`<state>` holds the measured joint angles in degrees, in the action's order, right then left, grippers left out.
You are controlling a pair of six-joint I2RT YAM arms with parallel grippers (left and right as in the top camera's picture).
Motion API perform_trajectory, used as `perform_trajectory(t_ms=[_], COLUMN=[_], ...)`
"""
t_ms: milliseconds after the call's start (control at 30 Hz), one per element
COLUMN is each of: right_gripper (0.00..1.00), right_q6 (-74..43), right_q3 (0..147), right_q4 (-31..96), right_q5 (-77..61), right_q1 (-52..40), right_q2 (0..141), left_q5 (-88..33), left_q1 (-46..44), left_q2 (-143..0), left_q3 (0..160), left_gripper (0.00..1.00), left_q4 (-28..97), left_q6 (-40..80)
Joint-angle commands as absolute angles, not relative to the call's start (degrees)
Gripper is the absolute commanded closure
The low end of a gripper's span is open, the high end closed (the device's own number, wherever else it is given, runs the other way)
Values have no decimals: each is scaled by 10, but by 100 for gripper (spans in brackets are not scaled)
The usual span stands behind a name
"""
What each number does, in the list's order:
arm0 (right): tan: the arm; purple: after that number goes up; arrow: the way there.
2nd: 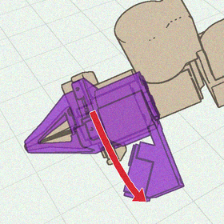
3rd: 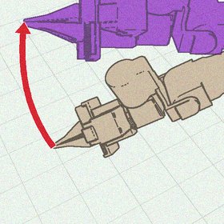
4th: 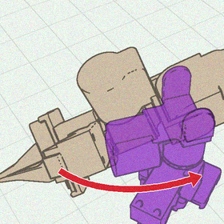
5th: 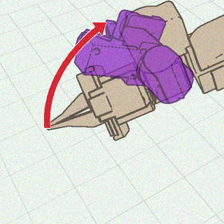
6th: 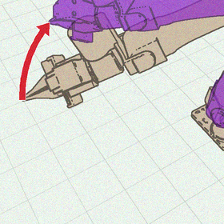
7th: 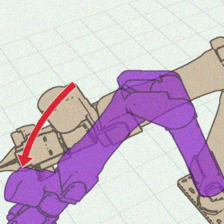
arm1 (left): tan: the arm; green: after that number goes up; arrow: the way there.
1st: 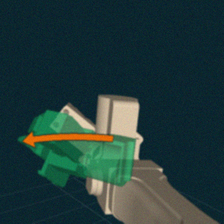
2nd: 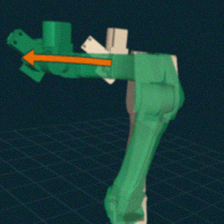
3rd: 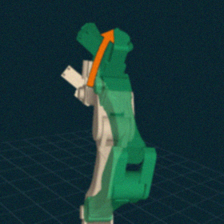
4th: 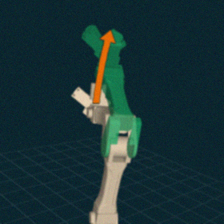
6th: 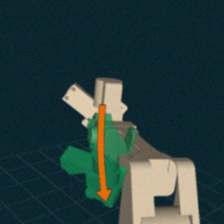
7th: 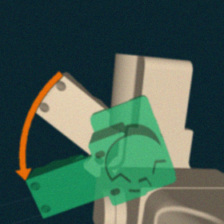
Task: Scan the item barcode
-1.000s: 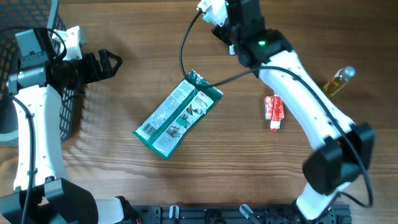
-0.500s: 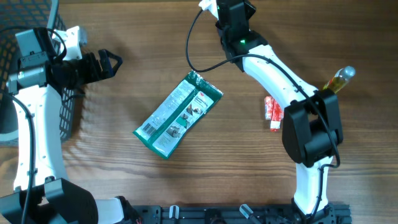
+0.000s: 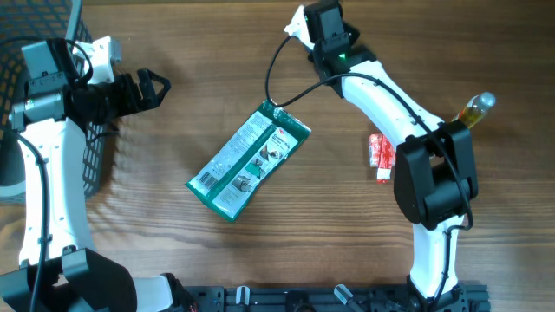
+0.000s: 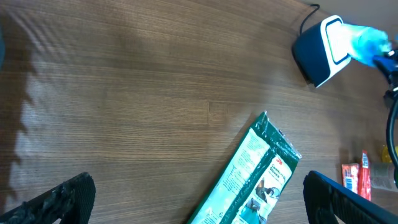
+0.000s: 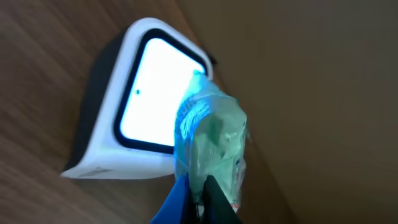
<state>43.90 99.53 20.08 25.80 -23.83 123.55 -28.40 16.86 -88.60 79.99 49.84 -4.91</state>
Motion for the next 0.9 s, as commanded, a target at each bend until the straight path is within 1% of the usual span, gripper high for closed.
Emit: perform_trajectory(t_ms=[0,133,333,467,567,600,700,800,867], right_gripper=[96,96,96,96,96,96,96,96,96], right_q6=[389,379,345,298,249,219,181,170,123], right_q3=[997,997,997,997,997,997,997,997,997], right_q4=[229,248,249,258,294,323,415,551,658], right_q5=[170,130,135,136,136,136,88,20,-20], right_q1=[-239,-239,-239,-239,-239,-239,-239,-239,-239], right_q2=[1244,1244,1231,1176,1125,1101,1062,1043,1045], left_q5=[-289,-289,-289,-289,-289,-289,-289,-289,-289], left_q1=[168,168,168,168,168,168,168,168,168], left_q2=[-889,-889,-889,-889,-889,-889,-889,-889,-889], left_q3=[803,803,803,803,803,803,803,803,803], left_gripper=[0,0,0,0,0,0,0,0,0], left_q4=[497,497,497,497,497,497,497,497,497], left_q6=[-58,-58,-58,-58,-58,-58,-58,-58,-58])
